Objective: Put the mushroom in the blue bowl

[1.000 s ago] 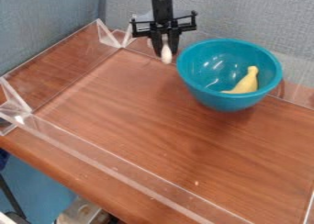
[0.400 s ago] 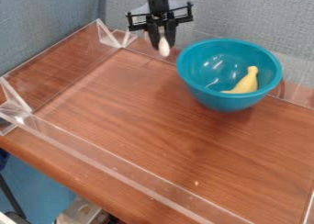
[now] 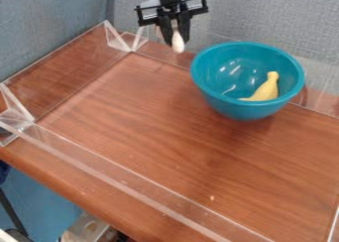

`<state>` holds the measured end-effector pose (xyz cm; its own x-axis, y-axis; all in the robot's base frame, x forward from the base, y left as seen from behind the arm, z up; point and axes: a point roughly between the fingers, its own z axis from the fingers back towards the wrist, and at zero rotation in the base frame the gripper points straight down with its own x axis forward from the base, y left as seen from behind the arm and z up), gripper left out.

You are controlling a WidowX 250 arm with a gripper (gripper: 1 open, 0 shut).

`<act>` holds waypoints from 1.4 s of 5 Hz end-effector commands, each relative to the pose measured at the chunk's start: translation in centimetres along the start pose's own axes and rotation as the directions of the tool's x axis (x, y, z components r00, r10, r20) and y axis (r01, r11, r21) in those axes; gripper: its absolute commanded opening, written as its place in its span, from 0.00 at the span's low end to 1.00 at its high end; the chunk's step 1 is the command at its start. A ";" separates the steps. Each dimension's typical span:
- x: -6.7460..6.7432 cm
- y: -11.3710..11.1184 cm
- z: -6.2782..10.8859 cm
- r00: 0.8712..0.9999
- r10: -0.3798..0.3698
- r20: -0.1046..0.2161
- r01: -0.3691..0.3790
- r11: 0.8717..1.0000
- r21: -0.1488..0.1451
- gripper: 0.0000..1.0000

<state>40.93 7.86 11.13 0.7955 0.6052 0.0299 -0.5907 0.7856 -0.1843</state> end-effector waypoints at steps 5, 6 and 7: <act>-5.8 -9.1 5.4 0.991 -0.131 0.027 0.134 0.978 -0.158 0.00; -6.8 -10.2 4.2 0.989 -0.149 0.018 0.150 0.976 -0.160 0.00; -7.2 -10.6 3.4 0.989 -0.150 0.015 0.151 0.976 -0.159 0.00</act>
<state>41.06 -3.81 12.20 0.8697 0.4932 -0.0185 -0.4777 0.8316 -0.2833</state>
